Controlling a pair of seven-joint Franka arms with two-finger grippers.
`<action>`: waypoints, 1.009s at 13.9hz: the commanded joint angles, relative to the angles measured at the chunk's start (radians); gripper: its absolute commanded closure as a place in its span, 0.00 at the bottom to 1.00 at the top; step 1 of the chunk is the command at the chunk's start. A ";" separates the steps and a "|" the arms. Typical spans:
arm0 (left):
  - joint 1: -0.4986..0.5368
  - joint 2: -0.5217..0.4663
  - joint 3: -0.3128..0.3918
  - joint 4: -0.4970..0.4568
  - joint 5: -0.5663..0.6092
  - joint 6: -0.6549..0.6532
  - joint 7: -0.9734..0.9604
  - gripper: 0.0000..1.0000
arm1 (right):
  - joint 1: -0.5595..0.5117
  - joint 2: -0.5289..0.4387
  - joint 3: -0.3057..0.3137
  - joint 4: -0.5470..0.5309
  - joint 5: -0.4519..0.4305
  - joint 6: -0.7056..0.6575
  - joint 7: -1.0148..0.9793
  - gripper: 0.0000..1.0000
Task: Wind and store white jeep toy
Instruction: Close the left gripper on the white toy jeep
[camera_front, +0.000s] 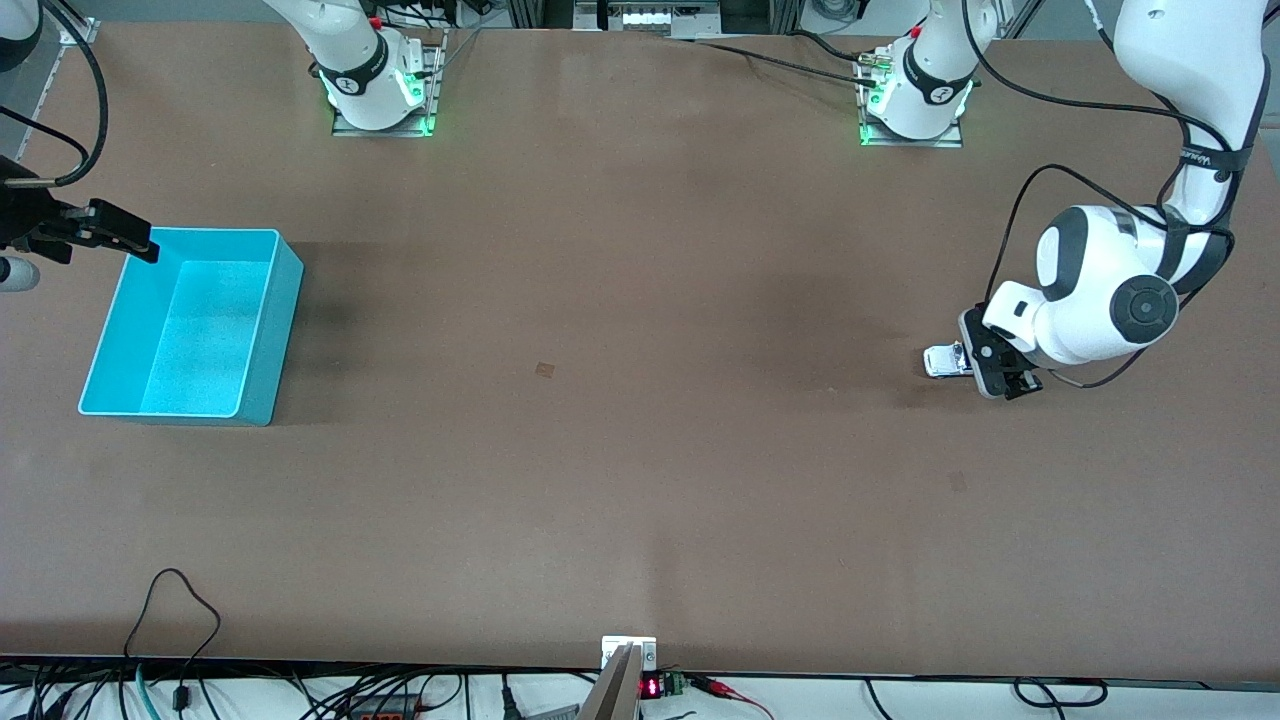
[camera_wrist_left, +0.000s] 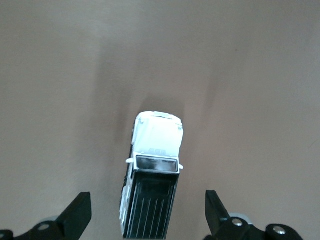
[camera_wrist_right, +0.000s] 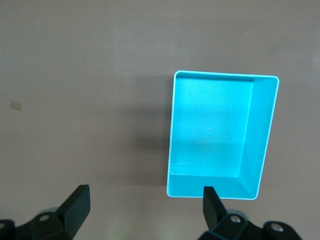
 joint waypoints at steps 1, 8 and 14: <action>0.024 -0.016 -0.021 -0.082 0.021 0.105 0.050 0.00 | 0.001 -0.002 0.000 0.008 0.003 -0.006 -0.002 0.00; 0.039 -0.022 -0.023 -0.113 0.128 0.160 0.116 0.00 | 0.001 -0.002 0.000 0.008 0.003 -0.004 -0.002 0.00; 0.048 -0.022 -0.023 -0.134 0.128 0.165 0.150 0.00 | 0.001 0.000 0.000 0.008 0.003 -0.004 -0.002 0.00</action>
